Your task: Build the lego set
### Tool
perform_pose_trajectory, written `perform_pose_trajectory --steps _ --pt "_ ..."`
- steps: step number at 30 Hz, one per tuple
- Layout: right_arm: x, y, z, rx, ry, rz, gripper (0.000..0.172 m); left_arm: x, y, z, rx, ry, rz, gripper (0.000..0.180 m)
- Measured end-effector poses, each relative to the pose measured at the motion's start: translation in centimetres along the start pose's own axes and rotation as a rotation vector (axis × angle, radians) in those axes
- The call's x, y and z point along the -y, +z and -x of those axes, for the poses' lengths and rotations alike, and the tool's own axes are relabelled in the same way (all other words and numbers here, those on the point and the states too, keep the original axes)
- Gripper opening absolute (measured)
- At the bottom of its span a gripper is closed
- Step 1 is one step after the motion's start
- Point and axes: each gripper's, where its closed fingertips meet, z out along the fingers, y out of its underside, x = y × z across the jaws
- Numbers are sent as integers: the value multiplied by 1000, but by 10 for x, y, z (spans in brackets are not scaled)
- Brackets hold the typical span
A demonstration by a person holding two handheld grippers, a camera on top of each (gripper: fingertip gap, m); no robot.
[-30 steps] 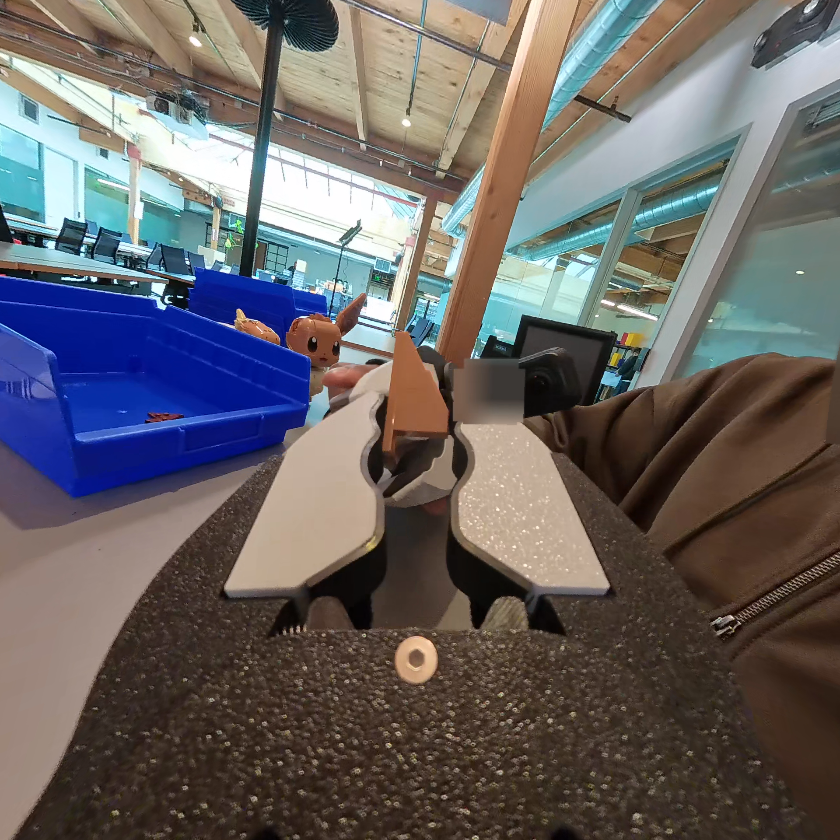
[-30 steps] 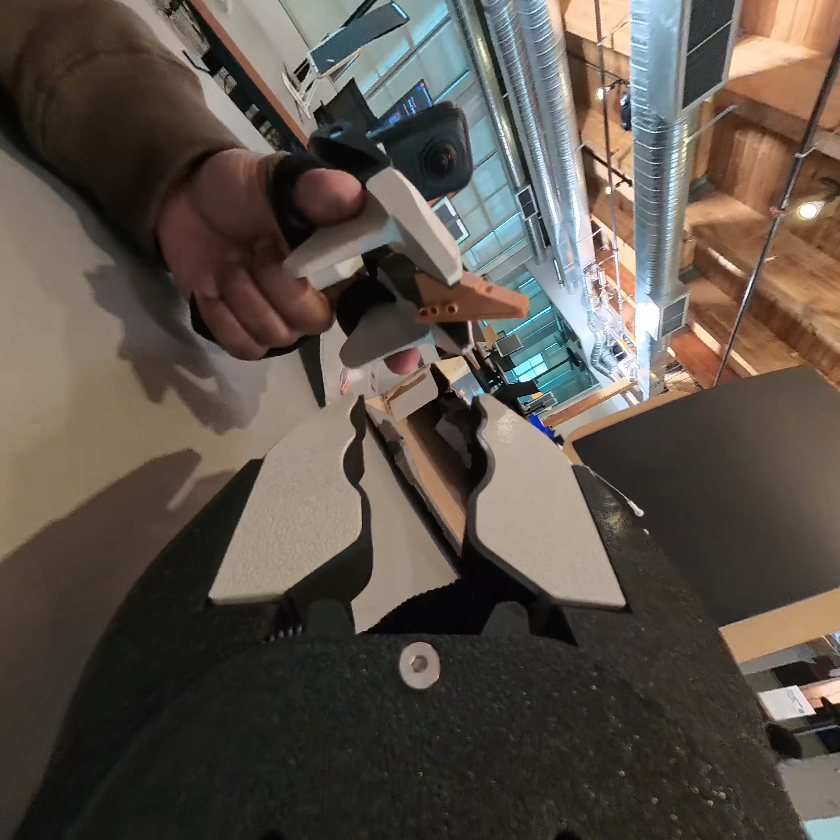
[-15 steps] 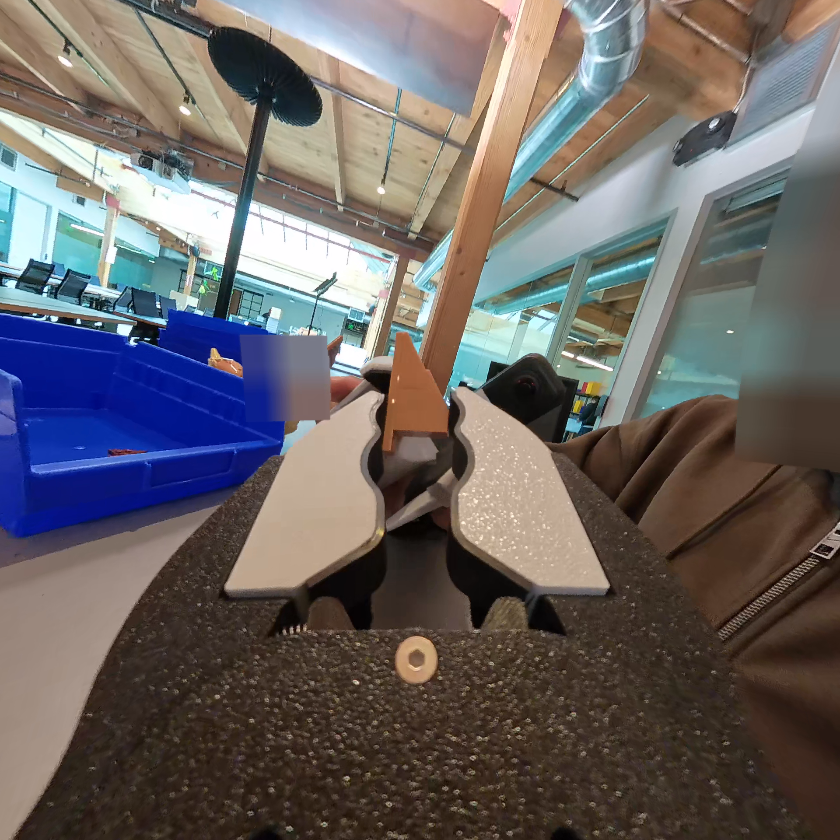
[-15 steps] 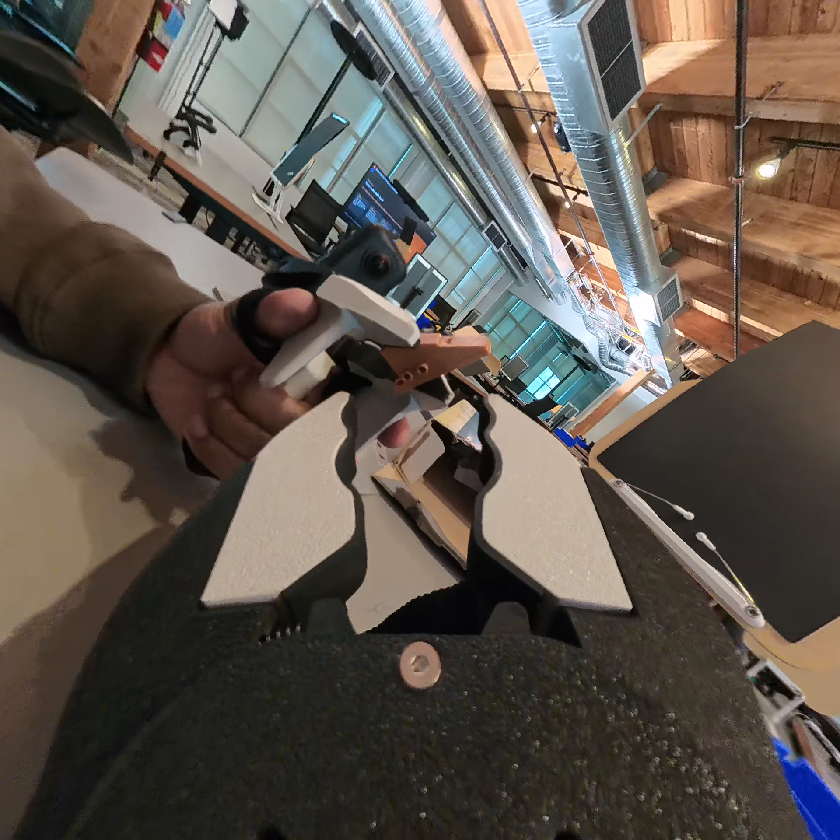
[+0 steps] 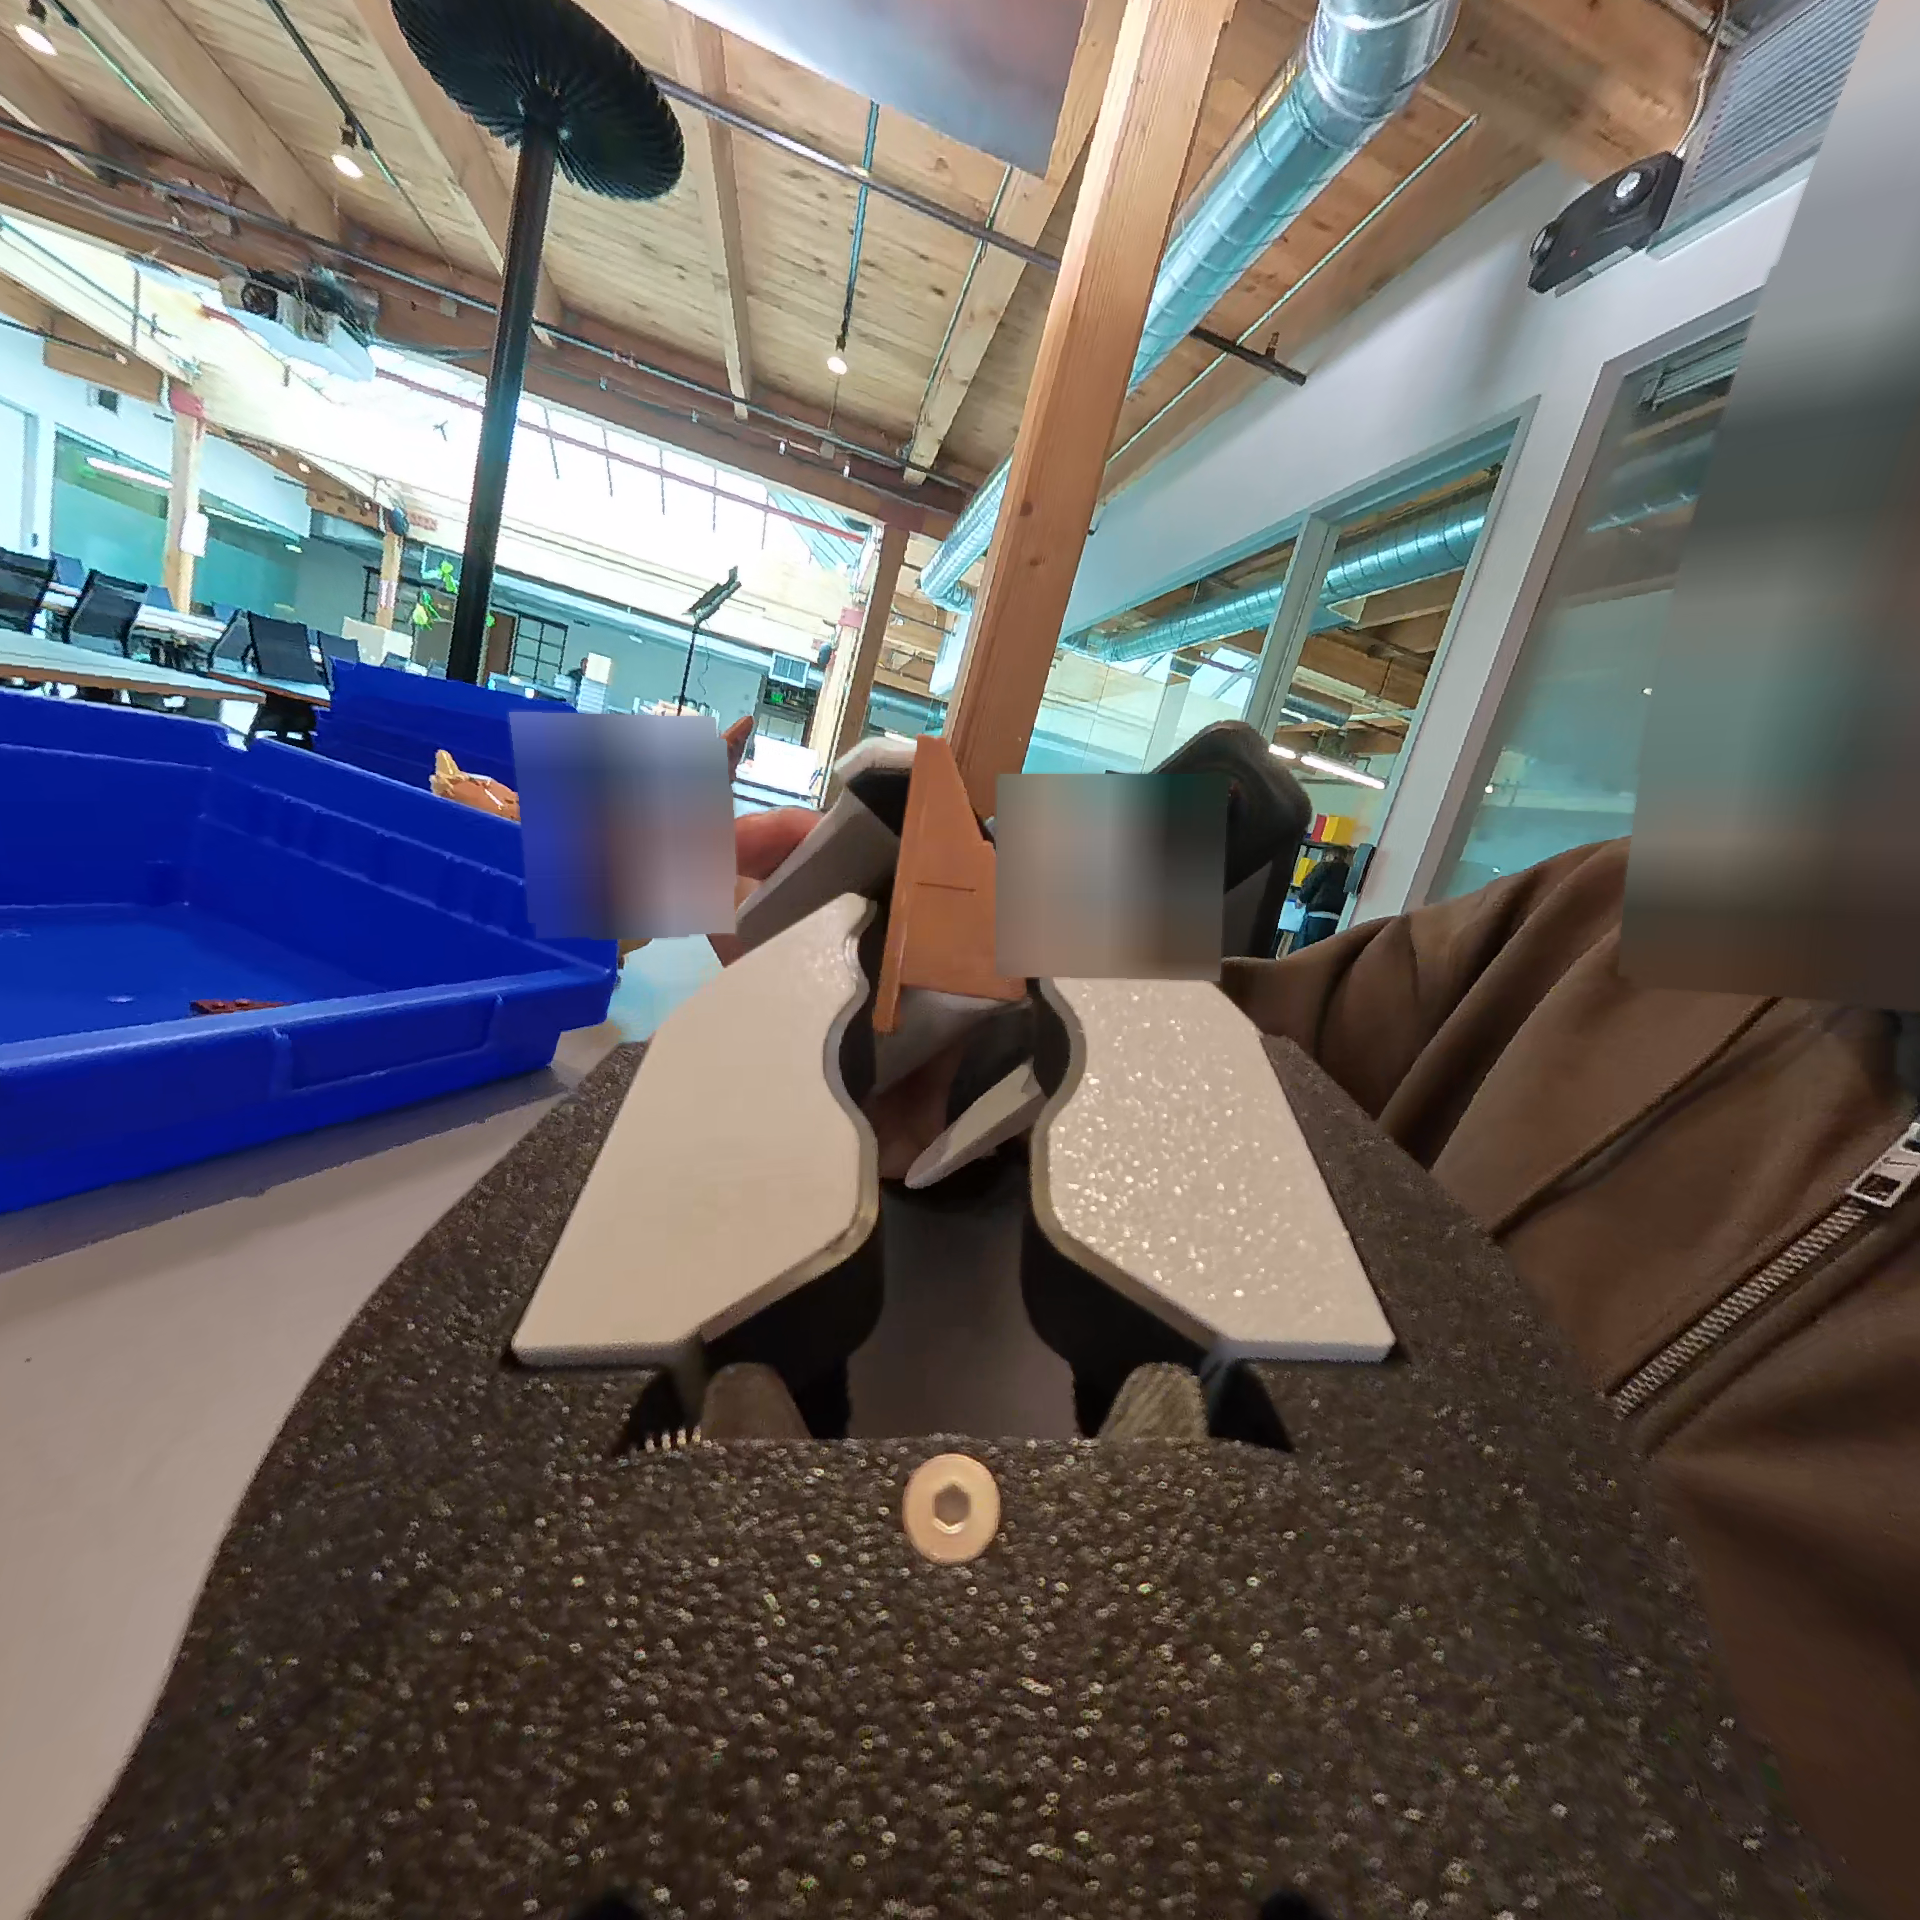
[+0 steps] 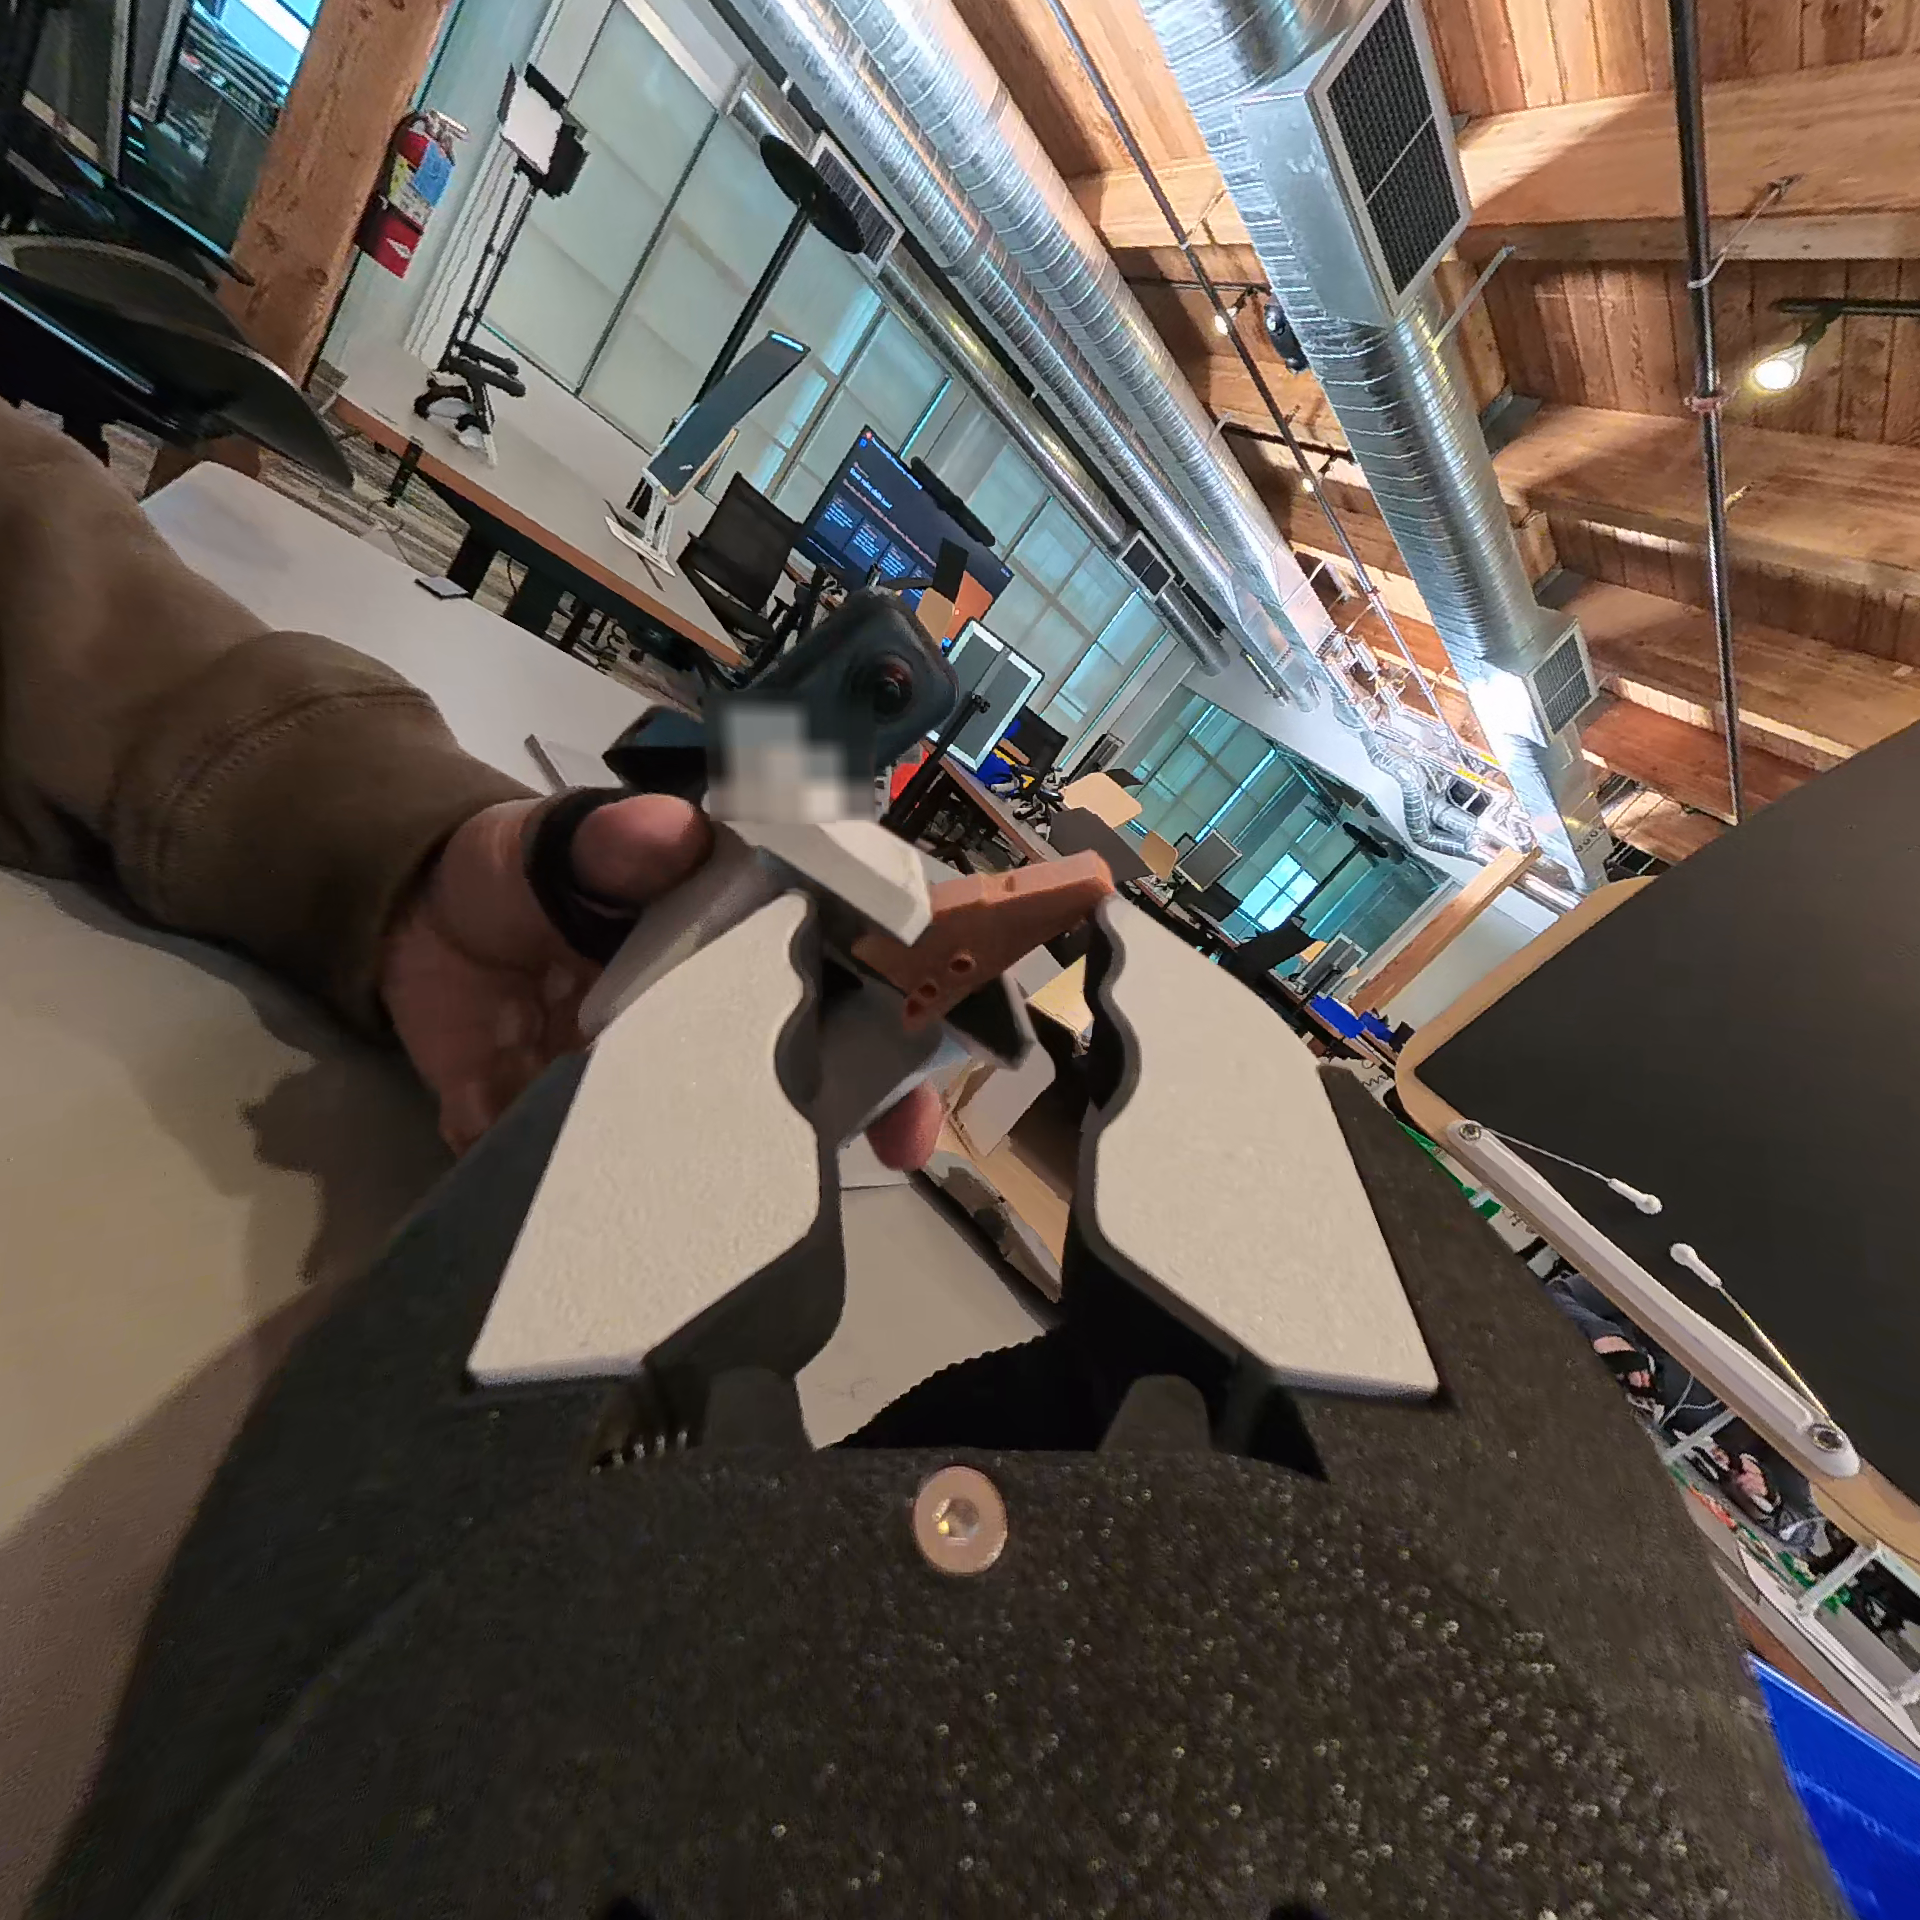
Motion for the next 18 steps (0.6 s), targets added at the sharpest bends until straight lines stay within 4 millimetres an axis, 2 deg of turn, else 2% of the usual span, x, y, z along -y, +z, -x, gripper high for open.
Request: perform_pose_trajectory --steps 6,8,18 --pt "-3 0 1 3 -21 13 43 -3 0 4 20 -13 18 27" --pt "-4 -1 4 17 -41 18 36 -4 0 7 36 -19 35 27" --pt "-12 -2 4 8 -128 57 31 -8 -1 12 82 -8 97 32"
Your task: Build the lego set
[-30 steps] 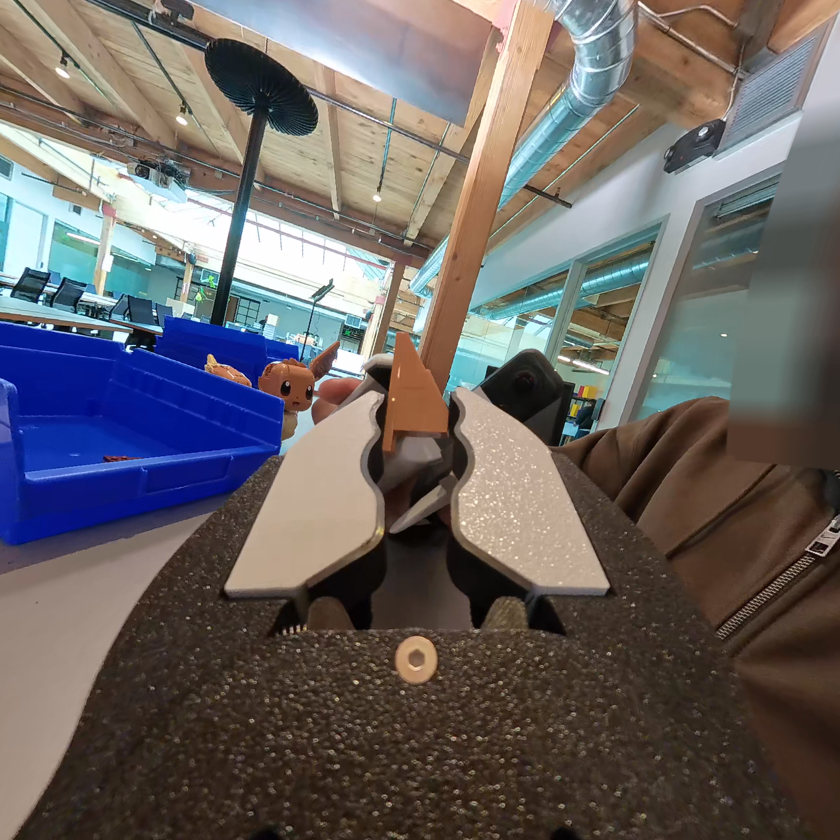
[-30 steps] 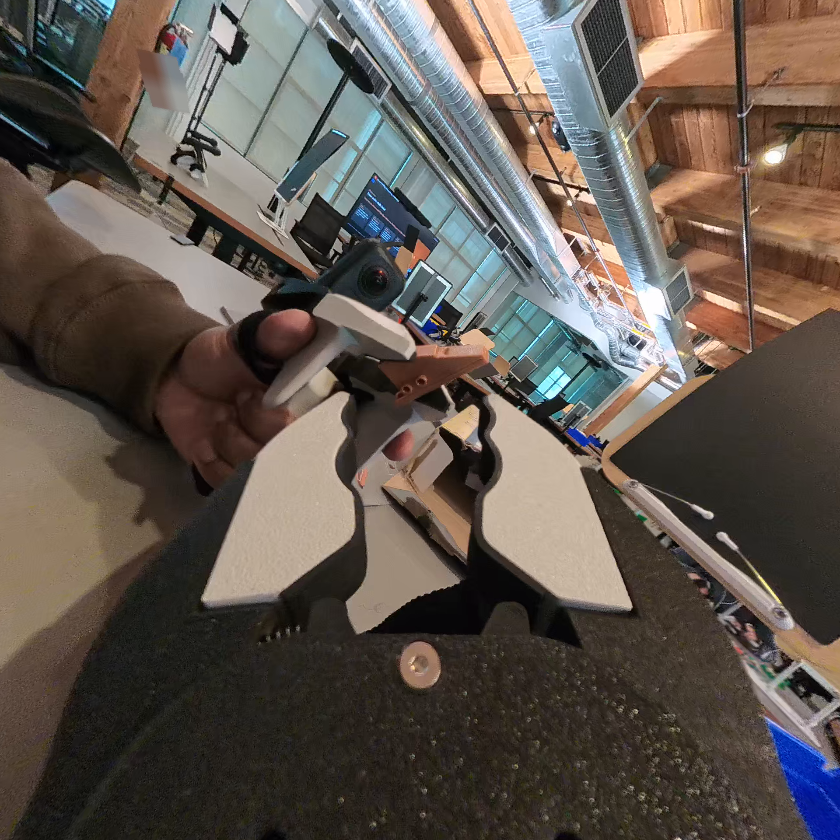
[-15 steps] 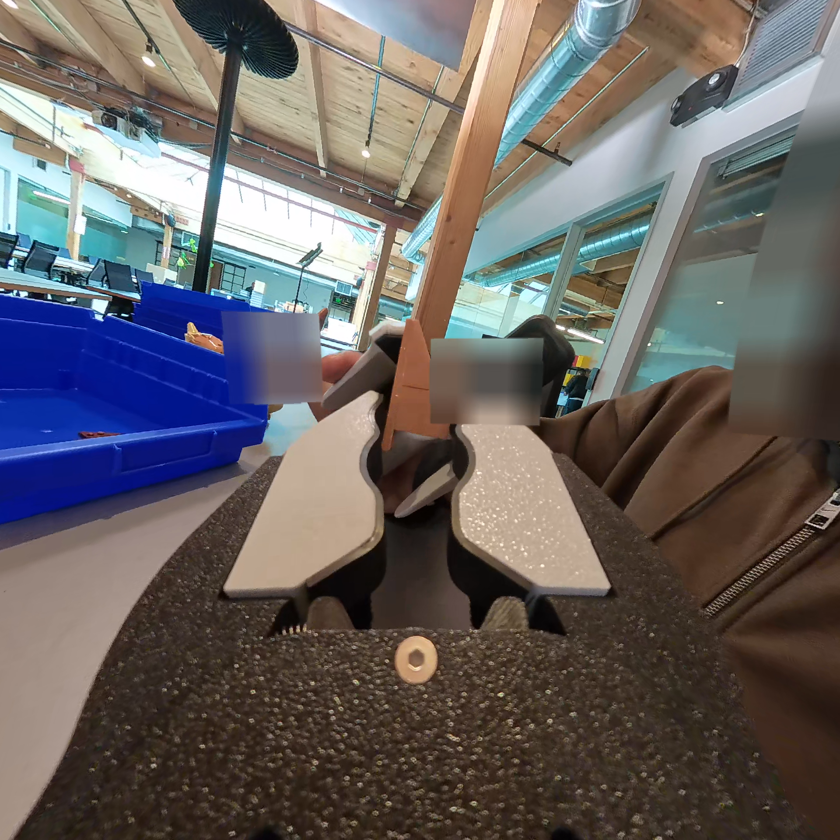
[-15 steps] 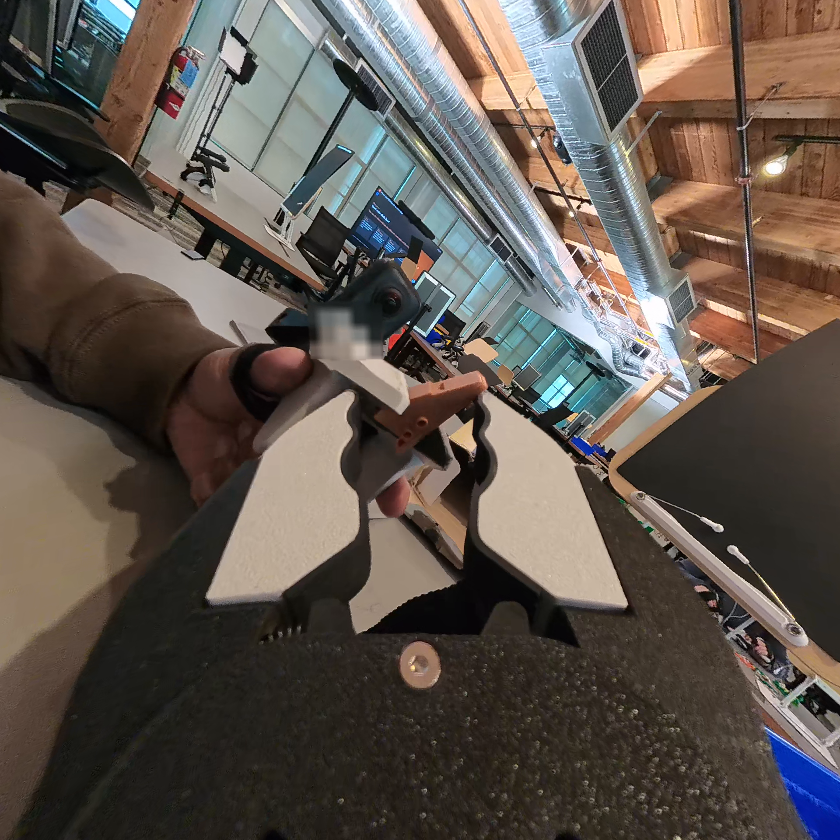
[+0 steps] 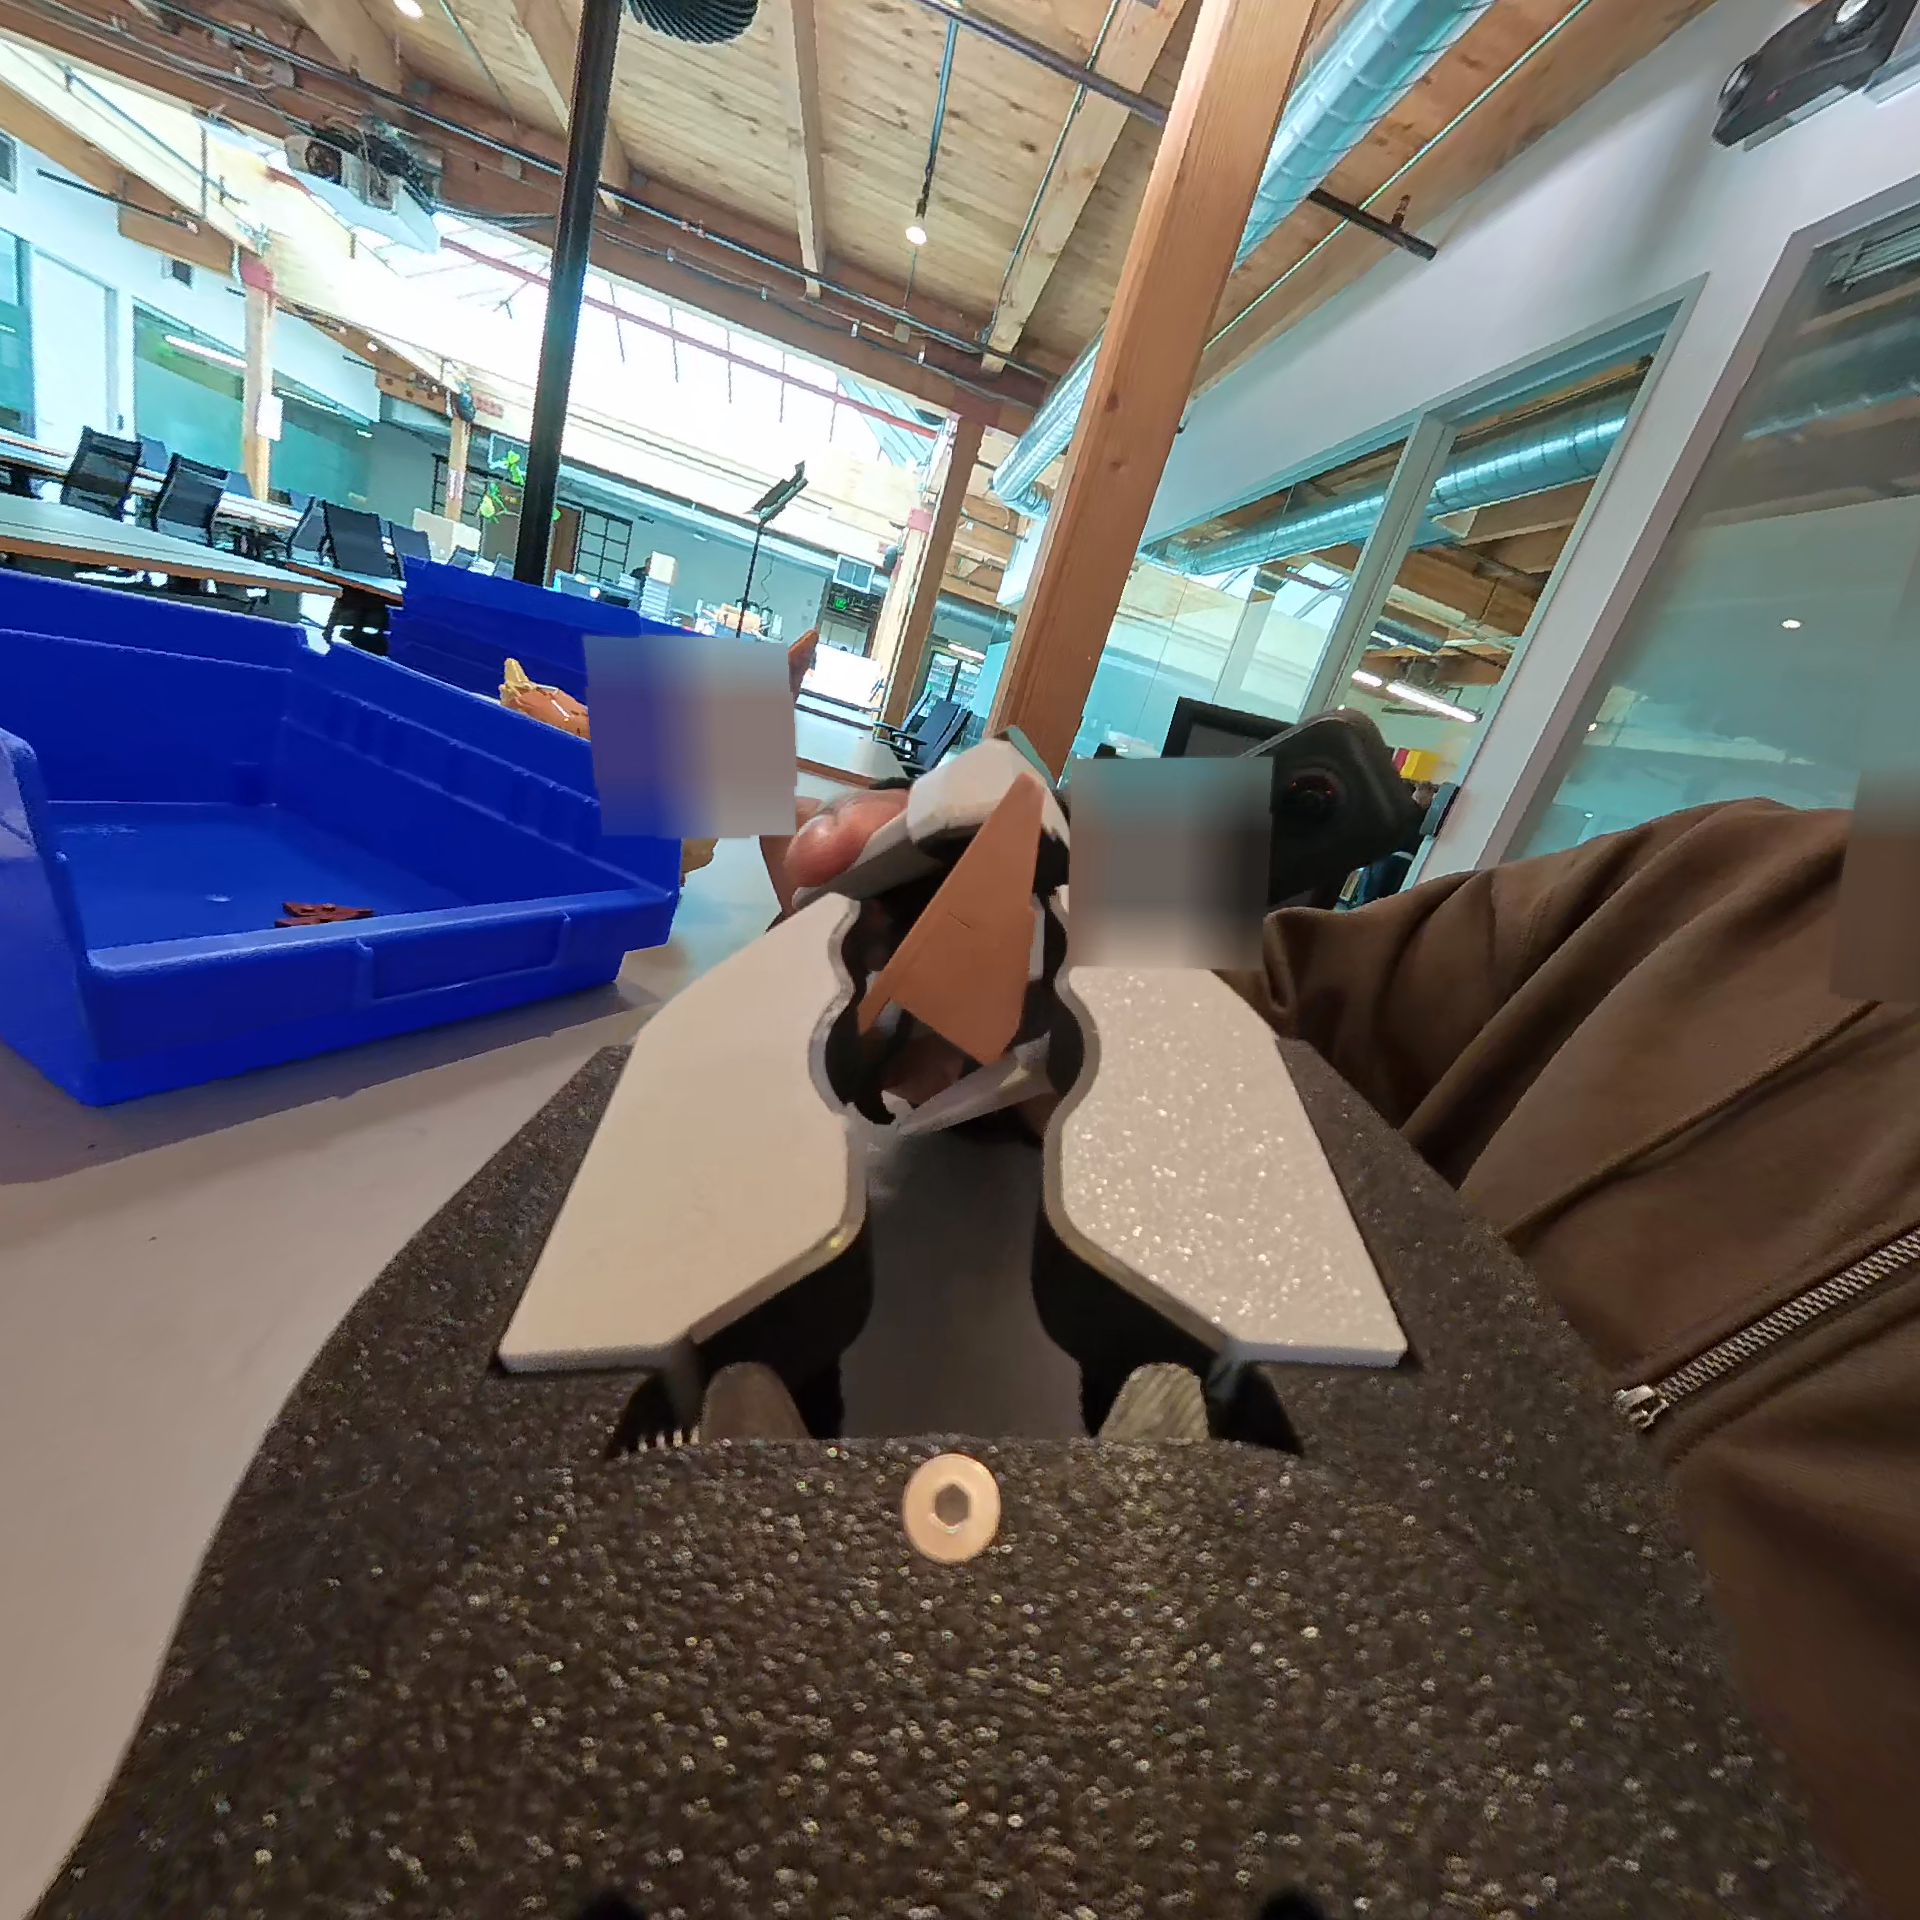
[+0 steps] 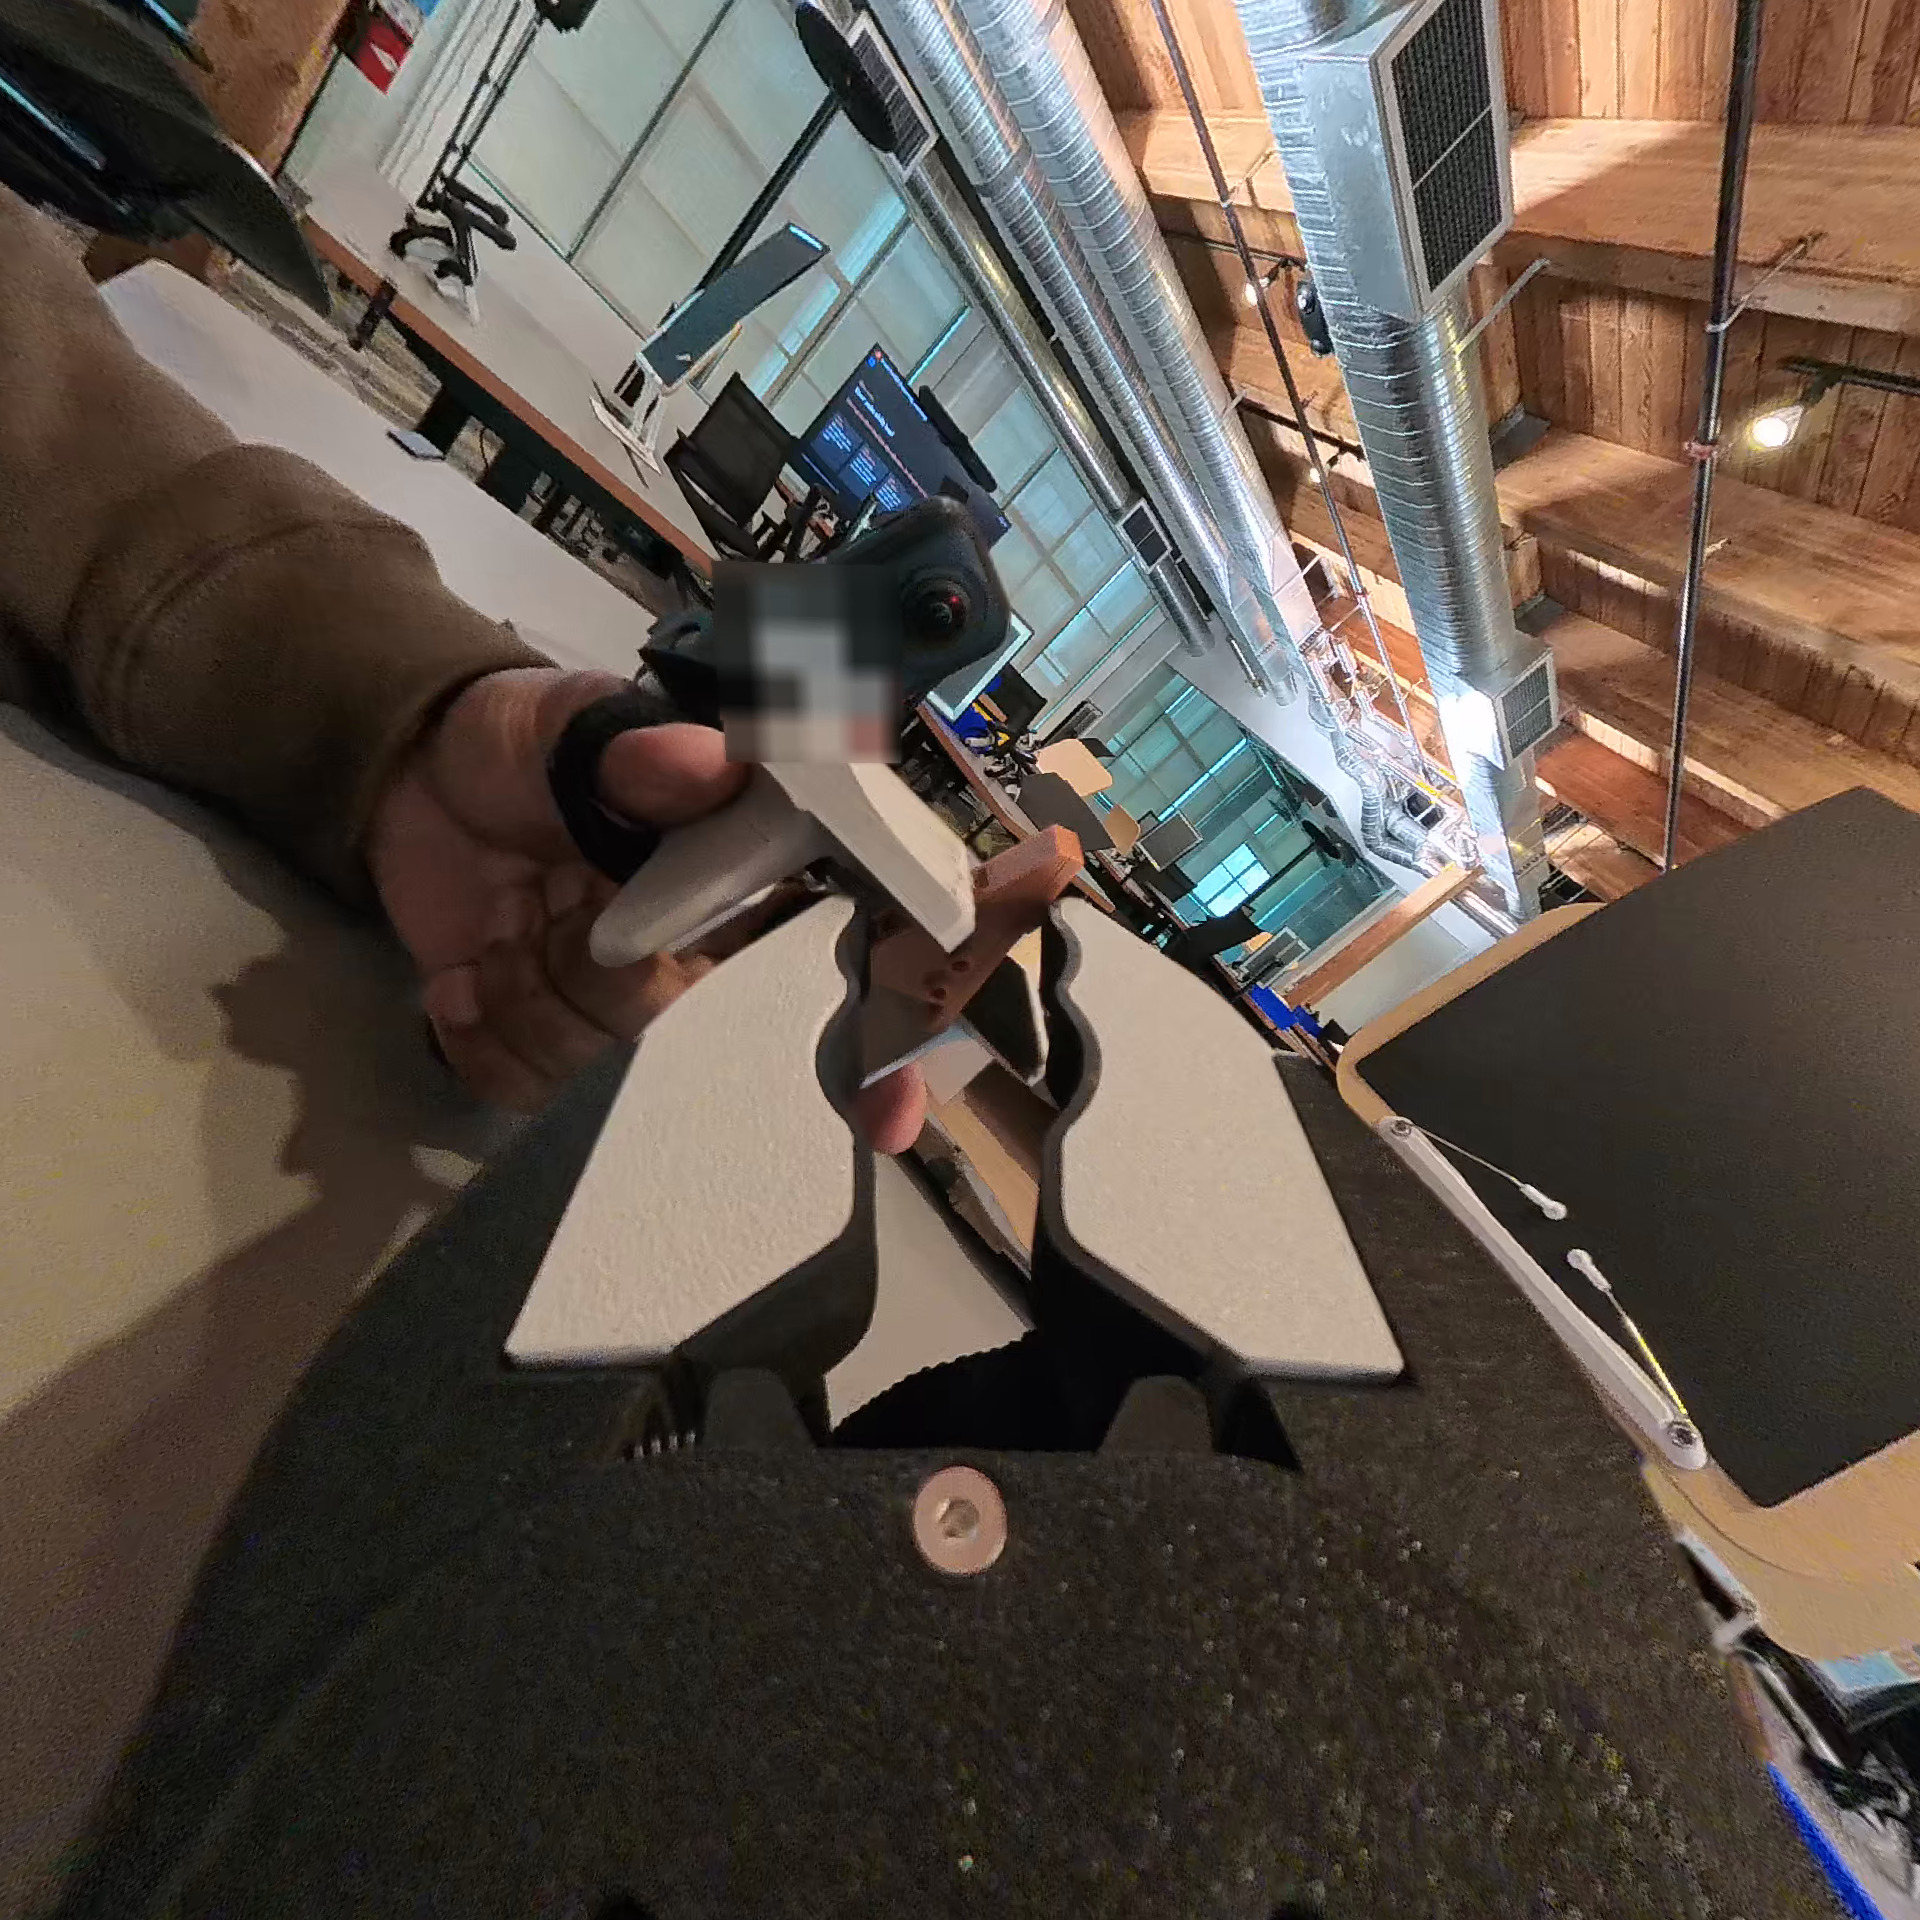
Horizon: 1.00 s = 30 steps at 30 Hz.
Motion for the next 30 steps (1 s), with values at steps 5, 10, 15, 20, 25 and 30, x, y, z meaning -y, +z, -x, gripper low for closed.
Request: perform_pose_trajectory --steps 5,10,15,20,25,30 --pt "-5 0 0 -18 -65 41 30 1 -2 5 49 28 32 34" --pt "-17 -1 -6 -75 -183 123 7 8 -10 18 216 173 103 39" --pt "-31 0 -7 -75 -198 189 0 0 -14 26 313 234 208 35" --pt "-57 -1 0 0 -188 292 0 -13 -25 50 407 180 281 34" --pt "-82 -11 2 112 -32 401 6 -12 -40 64 503 214 337 34" --pt "-93 -15 35 293 58 484 17 -18 -64 83 644 294 493 34"
